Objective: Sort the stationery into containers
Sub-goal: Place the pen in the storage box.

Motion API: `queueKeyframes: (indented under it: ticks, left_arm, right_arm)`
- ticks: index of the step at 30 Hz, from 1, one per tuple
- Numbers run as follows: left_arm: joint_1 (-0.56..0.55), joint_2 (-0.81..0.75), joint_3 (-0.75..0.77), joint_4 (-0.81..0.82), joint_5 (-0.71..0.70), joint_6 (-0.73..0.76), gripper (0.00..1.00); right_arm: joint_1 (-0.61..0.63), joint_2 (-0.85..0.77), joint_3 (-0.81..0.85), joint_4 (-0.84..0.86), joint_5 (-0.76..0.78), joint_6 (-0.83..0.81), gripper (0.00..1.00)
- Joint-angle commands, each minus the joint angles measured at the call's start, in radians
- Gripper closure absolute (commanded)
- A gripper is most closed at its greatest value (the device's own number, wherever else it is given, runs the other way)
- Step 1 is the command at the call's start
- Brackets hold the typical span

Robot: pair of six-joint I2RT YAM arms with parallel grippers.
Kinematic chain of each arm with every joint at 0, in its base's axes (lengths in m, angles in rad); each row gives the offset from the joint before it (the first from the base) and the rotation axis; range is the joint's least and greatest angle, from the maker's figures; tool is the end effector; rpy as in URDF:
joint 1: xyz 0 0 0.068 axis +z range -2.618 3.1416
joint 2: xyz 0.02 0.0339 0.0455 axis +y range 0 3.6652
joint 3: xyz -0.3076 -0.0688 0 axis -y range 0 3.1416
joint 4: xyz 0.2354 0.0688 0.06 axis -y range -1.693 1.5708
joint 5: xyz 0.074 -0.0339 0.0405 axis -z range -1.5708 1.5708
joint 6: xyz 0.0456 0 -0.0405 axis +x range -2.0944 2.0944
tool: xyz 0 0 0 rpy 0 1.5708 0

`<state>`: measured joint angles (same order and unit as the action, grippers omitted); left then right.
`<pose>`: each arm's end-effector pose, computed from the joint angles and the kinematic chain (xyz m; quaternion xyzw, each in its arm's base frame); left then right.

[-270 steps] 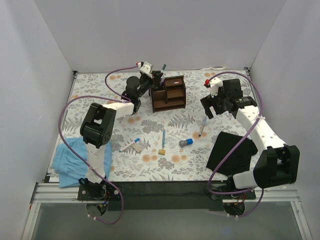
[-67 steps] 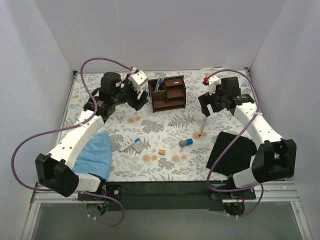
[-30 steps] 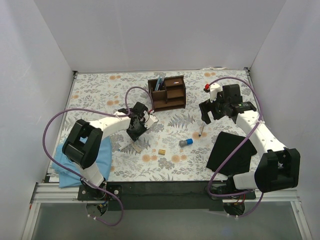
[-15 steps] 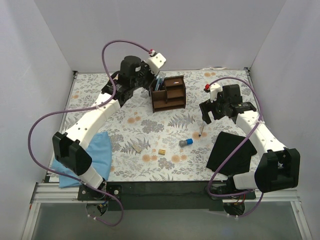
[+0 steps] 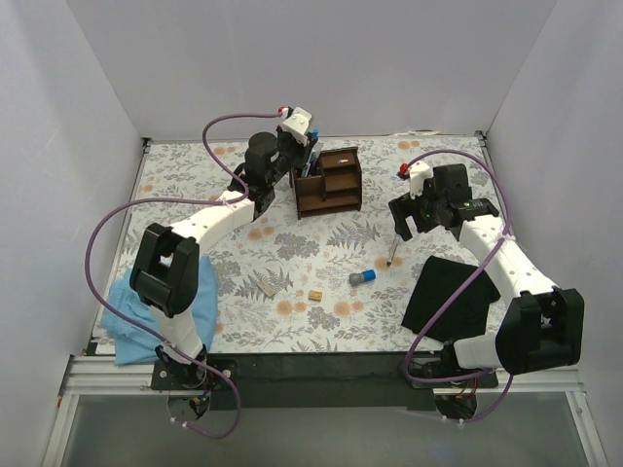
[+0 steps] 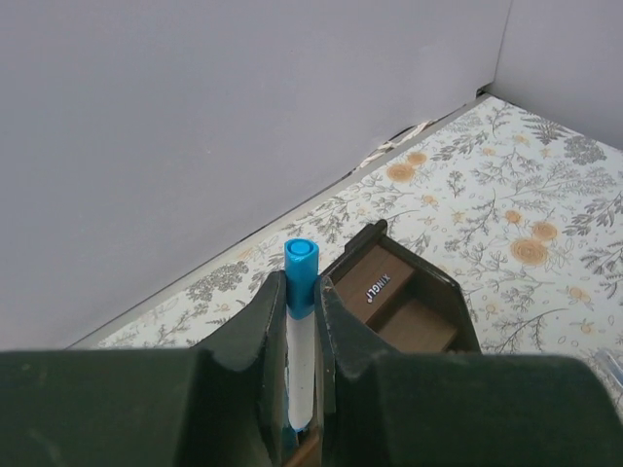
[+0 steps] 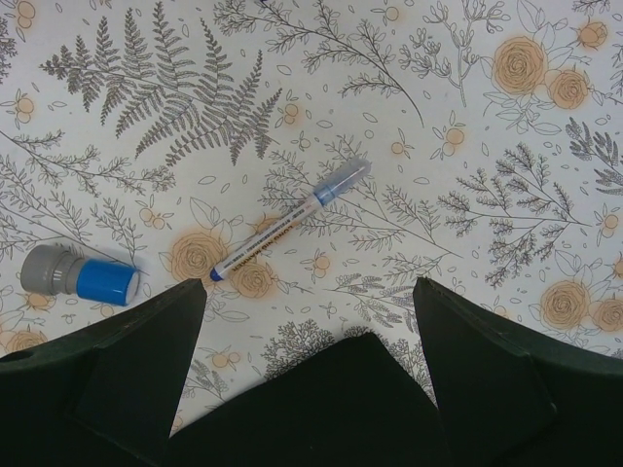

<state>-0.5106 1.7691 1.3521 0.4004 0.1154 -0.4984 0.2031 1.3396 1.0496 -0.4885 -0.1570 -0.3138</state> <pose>0.3808 -0.2193 0.3726 0.0448 0.7115 -0.3744 0.5930 0.2699 0.0629 0.3195 -0.2643 0.8814 0.0510 0.3881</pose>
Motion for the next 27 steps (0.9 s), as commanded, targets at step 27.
queueKeyframes:
  ticks: [27]
  left_arm:
    - [0.007, 0.131, -0.013, 0.302, 0.081, -0.123, 1.0]
  right_arm:
    - [0.001, 0.079, 0.095, 0.041, 0.005, 0.03, 0.02]
